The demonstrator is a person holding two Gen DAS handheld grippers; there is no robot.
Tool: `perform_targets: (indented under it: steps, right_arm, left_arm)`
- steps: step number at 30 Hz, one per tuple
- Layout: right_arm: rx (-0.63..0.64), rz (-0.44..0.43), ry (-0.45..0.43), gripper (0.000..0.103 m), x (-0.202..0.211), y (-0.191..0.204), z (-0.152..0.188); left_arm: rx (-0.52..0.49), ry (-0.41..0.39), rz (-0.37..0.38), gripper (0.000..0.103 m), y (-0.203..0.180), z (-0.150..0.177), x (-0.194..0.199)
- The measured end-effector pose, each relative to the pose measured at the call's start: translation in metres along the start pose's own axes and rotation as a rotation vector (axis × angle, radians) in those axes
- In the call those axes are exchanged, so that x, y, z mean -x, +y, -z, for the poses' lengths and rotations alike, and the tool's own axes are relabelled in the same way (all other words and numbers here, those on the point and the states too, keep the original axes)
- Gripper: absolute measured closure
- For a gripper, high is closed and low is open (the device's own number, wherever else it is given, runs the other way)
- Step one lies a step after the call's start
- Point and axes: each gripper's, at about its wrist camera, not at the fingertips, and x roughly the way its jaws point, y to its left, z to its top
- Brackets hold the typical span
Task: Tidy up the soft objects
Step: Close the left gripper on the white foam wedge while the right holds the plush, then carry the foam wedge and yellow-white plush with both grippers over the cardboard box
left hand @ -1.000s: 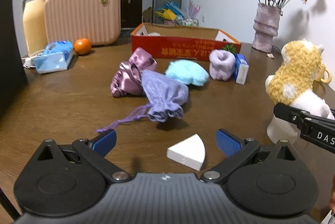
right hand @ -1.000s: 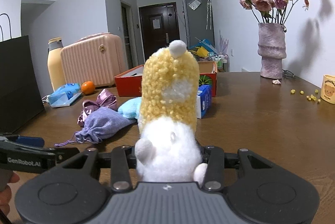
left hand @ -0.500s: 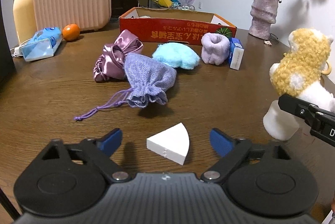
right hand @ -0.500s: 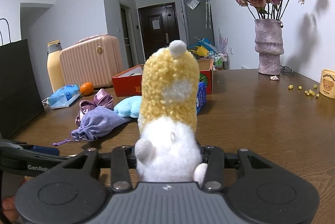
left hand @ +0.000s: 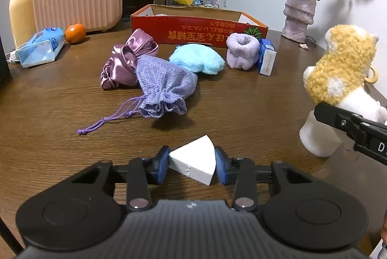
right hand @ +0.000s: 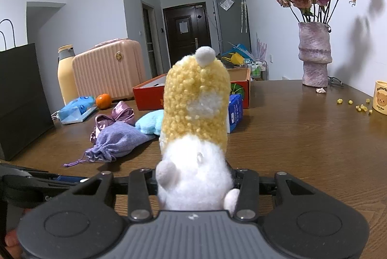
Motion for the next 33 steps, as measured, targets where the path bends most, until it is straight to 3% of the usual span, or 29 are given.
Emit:
perform_targets:
  steps: [16, 33]
  right_arm:
    - [0.033, -0.006, -0.005, 0.062, -0.002, 0.007, -0.008]
    - [0.092, -0.013, -0.035, 0.062, -0.018, 0.027, -0.043]
  left_arm:
    - [-0.007, -0.095, 0.033, 0.068, 0.004, -0.01, 0.022]
    - [-0.006, -0.254, 0.052, 0.069, 0.011, -0.059, 0.041]
